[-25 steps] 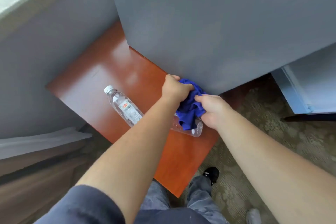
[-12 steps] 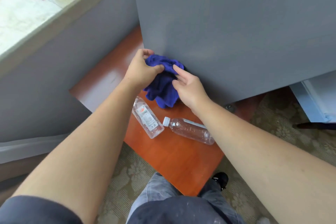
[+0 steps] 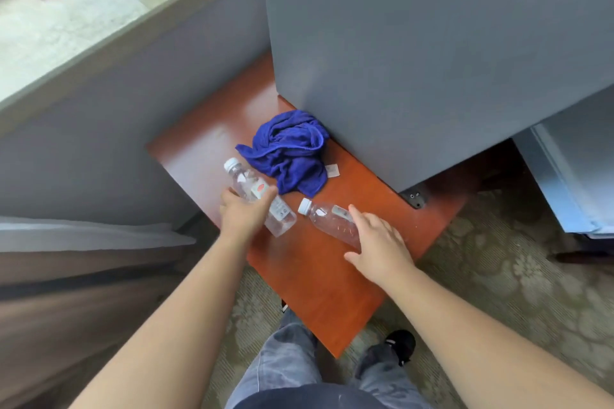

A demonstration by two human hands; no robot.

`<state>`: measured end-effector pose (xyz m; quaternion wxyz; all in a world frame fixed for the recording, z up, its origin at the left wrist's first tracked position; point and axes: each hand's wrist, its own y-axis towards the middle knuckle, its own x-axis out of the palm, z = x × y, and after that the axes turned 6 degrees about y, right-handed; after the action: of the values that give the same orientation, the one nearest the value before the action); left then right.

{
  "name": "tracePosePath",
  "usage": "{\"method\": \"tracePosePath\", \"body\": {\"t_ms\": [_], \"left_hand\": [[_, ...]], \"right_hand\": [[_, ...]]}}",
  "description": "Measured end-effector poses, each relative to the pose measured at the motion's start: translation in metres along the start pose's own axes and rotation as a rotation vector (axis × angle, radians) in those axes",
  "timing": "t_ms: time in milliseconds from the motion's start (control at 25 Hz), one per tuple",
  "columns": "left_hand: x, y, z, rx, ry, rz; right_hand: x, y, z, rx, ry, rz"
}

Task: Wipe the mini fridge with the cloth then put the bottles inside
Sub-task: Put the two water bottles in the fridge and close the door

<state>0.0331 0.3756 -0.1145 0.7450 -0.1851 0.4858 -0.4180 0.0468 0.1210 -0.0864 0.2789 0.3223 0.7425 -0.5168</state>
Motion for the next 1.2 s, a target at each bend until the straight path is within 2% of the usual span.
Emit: {"method": "tracePosePath", "body": {"t_ms": [80, 120, 200, 360, 560, 680, 760, 840, 1000, 1200], "left_hand": [[0.014, -0.022, -0.008, -0.039, 0.007, -0.109], [0.019, -0.034, -0.010, -0.028, 0.004, -0.129], [0.026, -0.064, -0.013, 0.021, -0.032, -0.149], [0.050, -0.128, -0.011, 0.207, 0.096, -0.173], [0.145, -0.226, 0.013, 0.317, 0.174, -0.126], [0.194, -0.274, 0.027, 0.378, 0.141, -0.127], [0.209, -0.290, 0.048, 0.419, 0.098, -0.132], [0.217, -0.291, 0.072, 0.447, 0.033, -0.124], [0.231, -0.269, 0.125, 0.494, -0.043, -0.037], [0.243, -0.230, 0.182, 0.475, -0.151, 0.055]], "right_hand": [[0.007, -0.006, 0.009, 0.022, -0.027, 0.014], [0.006, -0.014, 0.015, 0.037, 0.067, 0.002], [-0.005, -0.037, 0.036, 0.027, 0.295, -0.001], [-0.041, -0.085, 0.115, -0.043, 0.444, 0.111], [-0.094, -0.128, 0.224, -0.103, 0.497, 0.153], [-0.120, -0.151, 0.262, -0.097, 0.517, 0.146], [-0.142, -0.154, 0.278, -0.115, 0.463, 0.212], [-0.166, -0.145, 0.281, -0.122, 0.394, 0.253], [-0.204, -0.091, 0.250, -0.167, 0.546, 0.079], [-0.238, -0.006, 0.198, -0.107, 0.526, 0.232]]}}
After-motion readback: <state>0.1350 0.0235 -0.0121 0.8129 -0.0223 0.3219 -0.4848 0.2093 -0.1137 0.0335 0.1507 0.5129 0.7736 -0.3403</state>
